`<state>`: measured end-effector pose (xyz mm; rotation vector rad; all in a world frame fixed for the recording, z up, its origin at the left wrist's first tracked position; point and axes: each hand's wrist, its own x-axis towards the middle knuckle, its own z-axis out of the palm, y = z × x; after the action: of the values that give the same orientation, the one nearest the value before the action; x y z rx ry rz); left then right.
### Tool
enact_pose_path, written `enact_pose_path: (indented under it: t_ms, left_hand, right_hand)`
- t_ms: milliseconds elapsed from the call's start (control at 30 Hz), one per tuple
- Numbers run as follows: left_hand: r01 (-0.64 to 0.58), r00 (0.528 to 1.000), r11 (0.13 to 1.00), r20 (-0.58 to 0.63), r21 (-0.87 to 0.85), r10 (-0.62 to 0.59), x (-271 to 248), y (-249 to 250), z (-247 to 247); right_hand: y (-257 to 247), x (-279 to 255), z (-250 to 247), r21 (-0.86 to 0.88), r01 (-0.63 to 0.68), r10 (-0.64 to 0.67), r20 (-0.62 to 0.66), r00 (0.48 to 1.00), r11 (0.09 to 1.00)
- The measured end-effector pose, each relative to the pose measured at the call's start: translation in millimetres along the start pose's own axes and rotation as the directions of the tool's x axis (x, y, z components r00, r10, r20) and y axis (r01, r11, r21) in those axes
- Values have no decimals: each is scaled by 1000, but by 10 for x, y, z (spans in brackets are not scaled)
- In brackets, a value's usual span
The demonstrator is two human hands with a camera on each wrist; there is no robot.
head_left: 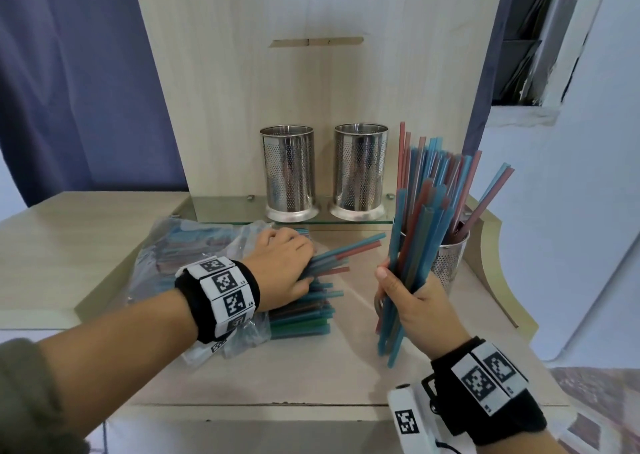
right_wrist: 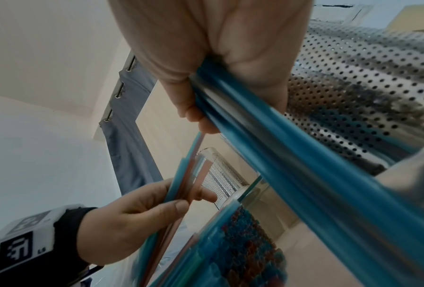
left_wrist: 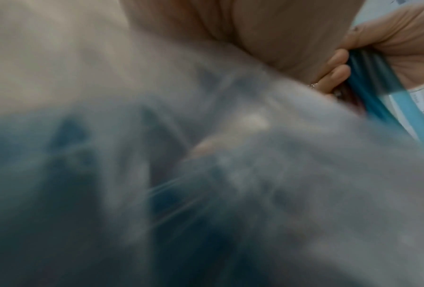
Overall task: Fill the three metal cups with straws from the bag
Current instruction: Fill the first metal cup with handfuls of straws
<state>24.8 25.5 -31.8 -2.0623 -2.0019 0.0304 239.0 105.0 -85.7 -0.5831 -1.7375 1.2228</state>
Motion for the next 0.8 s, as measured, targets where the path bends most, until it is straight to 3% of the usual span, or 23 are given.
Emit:
enact_pose_path:
  t_ms: [233, 433, 600, 800]
  left_hand:
    - [-48, 997, 964, -68, -261, 32, 97, 59, -78]
    - [-140, 982, 958, -161, -250, 102, 127, 107, -132]
    - [-210, 941, 906, -327, -368, 85, 175, 68, -243]
    - [-309, 899, 789, -435, -531, 59, 262, -3, -306]
  right_hand:
    - [-11, 13, 5, -8, -16, 16, -15, 1000, 1000]
    - [-14, 15, 12, -11, -27, 26, -29, 999, 1000]
    - [15, 37, 2, -19, -27, 26, -50, 998, 999]
    - [31, 92, 41, -72, 32, -32, 11, 999, 997]
